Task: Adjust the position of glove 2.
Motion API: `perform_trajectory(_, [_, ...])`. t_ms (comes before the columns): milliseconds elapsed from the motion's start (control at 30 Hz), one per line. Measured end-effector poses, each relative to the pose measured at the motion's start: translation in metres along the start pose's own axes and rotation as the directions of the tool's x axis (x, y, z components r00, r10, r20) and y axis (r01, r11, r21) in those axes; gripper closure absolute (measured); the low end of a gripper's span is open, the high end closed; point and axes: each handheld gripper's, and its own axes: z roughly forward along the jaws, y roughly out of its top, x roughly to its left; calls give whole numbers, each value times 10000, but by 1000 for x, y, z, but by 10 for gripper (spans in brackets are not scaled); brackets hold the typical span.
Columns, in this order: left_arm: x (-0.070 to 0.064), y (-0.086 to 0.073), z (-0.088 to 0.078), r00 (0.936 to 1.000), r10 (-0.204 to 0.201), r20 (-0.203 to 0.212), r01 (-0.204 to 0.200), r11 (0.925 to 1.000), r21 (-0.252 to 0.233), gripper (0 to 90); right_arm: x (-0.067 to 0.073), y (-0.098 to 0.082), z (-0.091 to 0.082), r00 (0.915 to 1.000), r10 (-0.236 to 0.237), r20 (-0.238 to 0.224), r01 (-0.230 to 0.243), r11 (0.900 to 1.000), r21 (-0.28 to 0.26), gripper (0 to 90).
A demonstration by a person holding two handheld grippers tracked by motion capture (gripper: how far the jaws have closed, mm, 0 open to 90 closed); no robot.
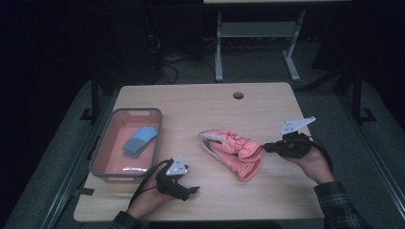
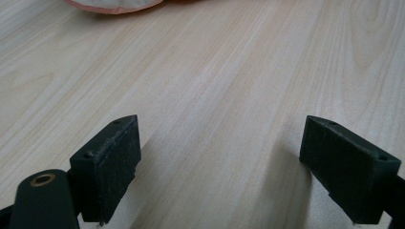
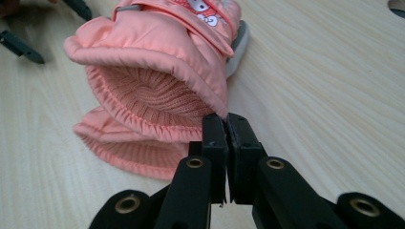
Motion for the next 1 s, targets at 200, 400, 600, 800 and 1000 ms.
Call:
perform_trajectory(200, [0,0,0,10000,-3,1,3,10000,0,131,11,1,1,9995,-262,-183,265,9994,199,873])
perform_trajectory(400, [0,0,0,10000,6,0,-6,10000,5,131,10,-3,4,9996,-26,-278,33,9997,254,807])
perform_trajectory(600, [-1,0,0,10000,-41,-39,41,10000,0,129,5,-7,-10,9986,426,-309,-440,9979,-466,719])
perform_trajectory(800, [-4,8,-1,10000,-47,-21,47,9994,350,280,-4,-24,-12,9965,810,-197,-819,9952,-540,855])
perform_trajectory(1000, [-7,21,2,9999,35,-108,-29,9983,581,634,-11,-35,11,9927,1108,-482,-1116,9936,-147,900])
